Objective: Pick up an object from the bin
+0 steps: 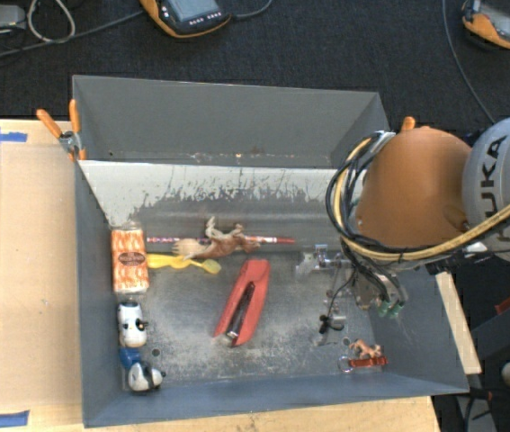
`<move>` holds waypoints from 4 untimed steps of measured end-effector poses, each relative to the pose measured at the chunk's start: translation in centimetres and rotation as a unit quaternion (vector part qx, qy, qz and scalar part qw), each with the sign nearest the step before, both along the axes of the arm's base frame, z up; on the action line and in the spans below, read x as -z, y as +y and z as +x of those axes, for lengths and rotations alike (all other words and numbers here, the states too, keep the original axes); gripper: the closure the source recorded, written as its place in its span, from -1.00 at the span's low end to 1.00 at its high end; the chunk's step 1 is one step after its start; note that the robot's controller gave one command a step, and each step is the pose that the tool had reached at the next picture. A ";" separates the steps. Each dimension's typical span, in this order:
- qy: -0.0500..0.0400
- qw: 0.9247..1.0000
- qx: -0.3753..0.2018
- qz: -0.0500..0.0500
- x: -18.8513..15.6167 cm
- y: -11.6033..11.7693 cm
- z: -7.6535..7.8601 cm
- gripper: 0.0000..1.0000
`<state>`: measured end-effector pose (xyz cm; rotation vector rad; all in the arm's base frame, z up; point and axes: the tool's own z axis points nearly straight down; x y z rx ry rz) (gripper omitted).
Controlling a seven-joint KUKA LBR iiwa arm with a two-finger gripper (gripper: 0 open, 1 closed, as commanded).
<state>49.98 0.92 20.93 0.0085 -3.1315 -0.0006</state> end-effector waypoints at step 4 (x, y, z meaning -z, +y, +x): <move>-0.003 1.000 0.006 0.001 2.6 2.2 3.1 -1.00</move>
Offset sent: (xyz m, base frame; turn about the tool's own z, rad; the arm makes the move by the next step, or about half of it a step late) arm -0.0163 -0.0628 -0.0032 -0.0158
